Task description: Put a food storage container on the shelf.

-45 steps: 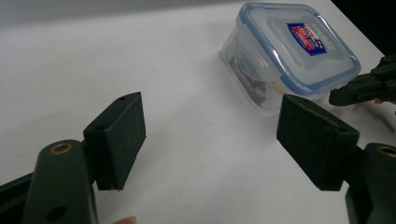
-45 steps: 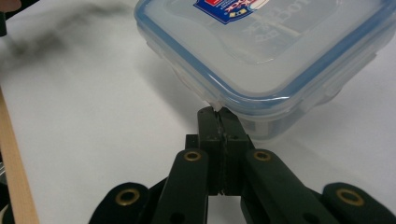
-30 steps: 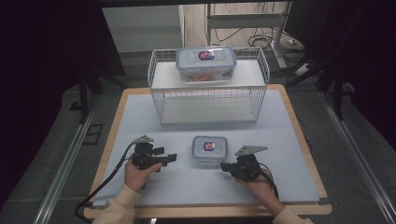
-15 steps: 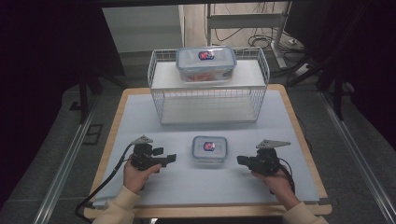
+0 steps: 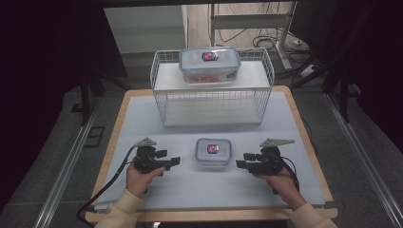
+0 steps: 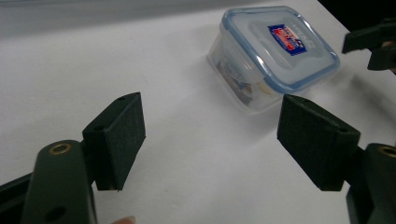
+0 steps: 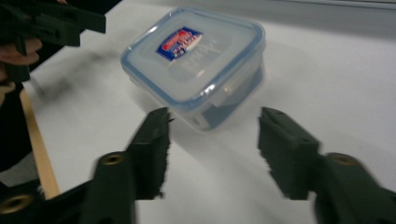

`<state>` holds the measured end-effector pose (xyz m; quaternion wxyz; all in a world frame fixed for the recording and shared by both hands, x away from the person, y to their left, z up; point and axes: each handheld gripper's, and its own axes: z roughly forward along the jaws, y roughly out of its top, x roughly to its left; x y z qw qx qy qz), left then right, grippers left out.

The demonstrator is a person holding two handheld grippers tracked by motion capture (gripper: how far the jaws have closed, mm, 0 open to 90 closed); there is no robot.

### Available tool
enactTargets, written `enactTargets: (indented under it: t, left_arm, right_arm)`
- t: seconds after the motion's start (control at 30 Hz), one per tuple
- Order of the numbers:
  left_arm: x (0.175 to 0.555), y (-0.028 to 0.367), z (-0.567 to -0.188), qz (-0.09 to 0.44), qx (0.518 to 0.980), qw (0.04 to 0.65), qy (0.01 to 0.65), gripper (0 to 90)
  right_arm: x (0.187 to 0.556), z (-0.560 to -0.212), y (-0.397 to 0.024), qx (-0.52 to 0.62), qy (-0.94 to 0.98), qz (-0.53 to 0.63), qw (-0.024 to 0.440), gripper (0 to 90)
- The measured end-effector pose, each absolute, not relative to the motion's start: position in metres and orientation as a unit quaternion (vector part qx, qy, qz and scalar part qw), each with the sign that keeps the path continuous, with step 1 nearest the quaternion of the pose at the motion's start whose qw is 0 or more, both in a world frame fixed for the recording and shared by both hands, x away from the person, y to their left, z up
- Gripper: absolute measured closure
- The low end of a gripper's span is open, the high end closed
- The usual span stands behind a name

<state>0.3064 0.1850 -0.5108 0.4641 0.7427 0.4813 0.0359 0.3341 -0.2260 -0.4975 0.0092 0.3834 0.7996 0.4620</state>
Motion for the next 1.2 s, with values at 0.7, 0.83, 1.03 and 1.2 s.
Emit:
enactTargets:
  t: [0.7,0.83,1.03,1.2]
  left_arm:
    - [0.346,0.156,-0.518,-0.015,0.73,0.477,0.49,23.6]
    - [0.353,0.149,-0.52,-0.039,0.723,0.485,0.491,23.6]
    - [0.36,0.138,-0.527,-0.07,0.721,0.485,0.49,23.7]
    - [0.364,0.133,-0.532,-0.092,0.72,0.482,0.49,24.8]
  right_arm:
    - [0.376,-0.503,-0.195,0.421,0.784,0.451,-0.061,31.2]
    - [0.382,-0.508,-0.189,0.43,0.781,0.447,-0.069,30.5]
    - [0.387,-0.513,-0.19,0.44,0.778,0.439,-0.087,29.6]
    - [0.388,-0.517,-0.188,0.444,0.777,0.433,-0.106,28.9]
